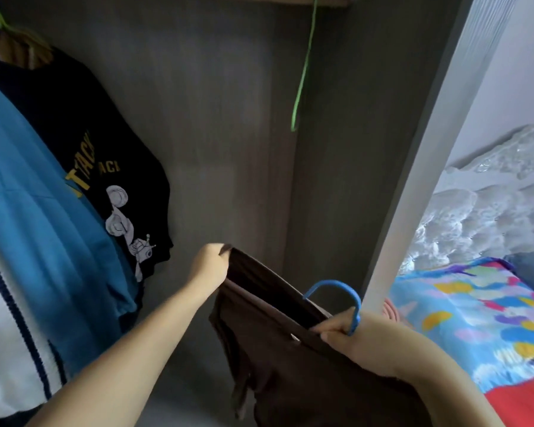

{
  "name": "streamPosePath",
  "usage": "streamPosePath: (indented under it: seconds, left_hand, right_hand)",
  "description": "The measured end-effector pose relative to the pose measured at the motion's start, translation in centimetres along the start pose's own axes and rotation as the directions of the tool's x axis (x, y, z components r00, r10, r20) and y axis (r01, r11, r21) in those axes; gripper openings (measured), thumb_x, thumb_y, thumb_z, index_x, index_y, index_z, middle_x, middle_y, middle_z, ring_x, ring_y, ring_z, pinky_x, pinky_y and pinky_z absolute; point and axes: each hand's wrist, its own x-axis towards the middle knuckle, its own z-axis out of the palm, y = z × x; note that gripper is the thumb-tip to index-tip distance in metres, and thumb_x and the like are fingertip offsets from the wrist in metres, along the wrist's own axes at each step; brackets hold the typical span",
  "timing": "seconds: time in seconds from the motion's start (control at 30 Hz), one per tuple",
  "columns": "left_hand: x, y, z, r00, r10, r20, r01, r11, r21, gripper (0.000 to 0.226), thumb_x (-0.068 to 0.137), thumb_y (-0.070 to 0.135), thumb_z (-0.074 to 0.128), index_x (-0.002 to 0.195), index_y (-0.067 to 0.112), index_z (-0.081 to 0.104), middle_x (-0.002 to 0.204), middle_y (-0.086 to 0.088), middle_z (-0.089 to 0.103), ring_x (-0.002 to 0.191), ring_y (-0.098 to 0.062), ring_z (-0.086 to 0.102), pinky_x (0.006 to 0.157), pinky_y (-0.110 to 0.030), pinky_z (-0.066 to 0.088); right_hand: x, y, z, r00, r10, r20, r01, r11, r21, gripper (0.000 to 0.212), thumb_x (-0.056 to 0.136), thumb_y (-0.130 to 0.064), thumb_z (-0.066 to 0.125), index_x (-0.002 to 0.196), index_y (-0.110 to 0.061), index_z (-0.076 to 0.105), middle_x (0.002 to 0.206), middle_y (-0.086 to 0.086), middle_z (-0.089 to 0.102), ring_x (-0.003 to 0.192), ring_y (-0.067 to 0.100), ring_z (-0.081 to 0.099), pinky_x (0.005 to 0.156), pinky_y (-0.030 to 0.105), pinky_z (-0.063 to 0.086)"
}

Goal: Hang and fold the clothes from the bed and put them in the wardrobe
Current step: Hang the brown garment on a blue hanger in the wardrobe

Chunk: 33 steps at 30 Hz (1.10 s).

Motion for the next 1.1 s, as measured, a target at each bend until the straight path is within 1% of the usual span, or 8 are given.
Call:
streamPosePath:
  seconds: [0.13, 0.2, 0.33, 0.5, 0.63, 0.73, 0.97, 1.1]
  left_hand:
    - [-1.9, 2.3, -0.3, 0.93, 0.326, 0.168, -0.349, 0.929, 0.127, 0.027, 0.097, 0.02, 0.047, 0.076, 0.007, 0.059, 0.065, -0.004, 0.054, 0.06, -0.018, 0.049, 0.058, -0.031, 0.033]
    - [-2.6, 2.5, -0.4, 0.894, 0.362, 0.263, -0.413, 0.894, 0.175, 0.025, 0.096, 0.025, 0.047, 0.081, 0.011, 0.062, 0.072, -0.004, 0.059, 0.068, -0.02, 0.054, 0.064, -0.033, 0.042]
    - [-1.0, 0.5, -2.3, 0.93, 0.24, 0.28, -0.279, 0.954, 0.109, 0.021, 0.095, 0.014, 0.046, 0.081, 0.014, 0.062, 0.074, -0.005, 0.059, 0.068, -0.021, 0.058, 0.064, -0.036, 0.054]
    - [0.2, -0.6, -7.8, 0.969, 0.2, 0.142, -0.182, 0.974, -0.133, 0.027, 0.097, 0.019, 0.051, 0.124, 0.013, 0.056, 0.093, 0.002, 0.057, 0.074, -0.005, 0.053, 0.06, -0.005, 0.039]
    - [-0.3, 1.3, -12.4, 0.943, 0.316, 0.1, -0.292, 0.935, -0.203, 0.019, 0.097, 0.04, 0.047, 0.108, 0.033, 0.06, 0.118, 0.011, 0.056, 0.106, 0.004, 0.052, 0.085, -0.003, 0.034]
    - [0.4, 2.9, -15.6, 0.921, 0.361, 0.143, -0.335, 0.925, -0.179, 0.044, 0.09, 0.055, 0.05, 0.129, 0.035, 0.046, 0.13, 0.016, 0.044, 0.119, 0.003, 0.043, 0.101, -0.016, 0.034]
    - [6.2, 4.5, -26.8, 0.889, 0.34, -0.306, -0.341, 0.939, 0.053, 0.047, 0.09, 0.016, 0.05, 0.135, 0.015, 0.04, 0.124, 0.006, 0.05, 0.113, -0.017, 0.052, 0.086, -0.025, 0.04]
    - [11.3, 4.1, -32.3, 0.845, 0.323, -0.425, -0.193, 0.927, 0.32, 0.036, 0.092, 0.015, 0.05, 0.127, 0.006, 0.046, 0.127, -0.01, 0.052, 0.118, -0.028, 0.05, 0.091, -0.035, 0.04]
  right_hand:
    - [2.3, -1.2, 0.5, 0.996, 0.045, -0.077, -0.012, 0.926, 0.378, 0.032, 0.103, -0.023, 0.038, 0.113, -0.039, 0.064, 0.04, -0.015, 0.041, 0.036, 0.005, 0.039, 0.039, 0.016, 0.032]
    - [4.5, -2.4, 0.7, 0.996, 0.086, -0.011, -0.064, 0.817, 0.574, 0.032, 0.104, -0.019, 0.034, 0.113, -0.031, 0.063, 0.044, -0.008, 0.029, 0.039, 0.008, 0.024, 0.037, 0.02, 0.021]
    - [8.2, -5.6, 2.0, 0.995, 0.037, 0.095, -0.094, 0.691, 0.717, 0.027, 0.103, -0.013, 0.036, 0.115, -0.01, 0.06, 0.051, -0.005, 0.033, 0.041, 0.008, 0.03, 0.04, 0.02, 0.034]
    - [12.8, -11.7, -2.6, 0.994, -0.07, -0.078, 0.101, 0.415, 0.904, 0.025, 0.098, 0.007, 0.035, 0.109, 0.001, 0.056, 0.067, 0.008, 0.052, 0.054, 0.015, 0.058, 0.053, 0.024, 0.053]
    - [17.5, -19.2, -5.3, 0.957, -0.173, -0.235, 0.291, 0.503, 0.814, 0.023, 0.094, 0.009, 0.043, 0.11, -0.005, 0.052, 0.095, 0.014, 0.064, 0.09, 0.023, 0.066, 0.079, 0.031, 0.054]
    - [20.8, -25.3, -7.0, 0.903, -0.285, -0.323, 0.43, 0.634, 0.643, 0.024, 0.09, 0.008, 0.053, 0.113, 0.003, 0.055, 0.108, 0.019, 0.064, 0.088, 0.027, 0.057, 0.076, 0.036, 0.05]
    - [27.0, -38.7, -10.8, 0.663, -0.586, -0.466, 0.719, 0.672, 0.178, 0.053, 0.087, -0.006, 0.059, 0.136, -0.003, 0.038, 0.123, 0.002, 0.056, 0.098, 0.012, 0.056, 0.082, 0.023, 0.044]
    - [29.9, -45.1, -13.2, 0.693, -0.585, -0.421, 0.627, 0.778, -0.049, 0.067, 0.092, -0.019, 0.053, 0.15, -0.008, 0.02, 0.129, 0.008, 0.055, 0.109, 0.023, 0.054, 0.08, 0.026, 0.038]
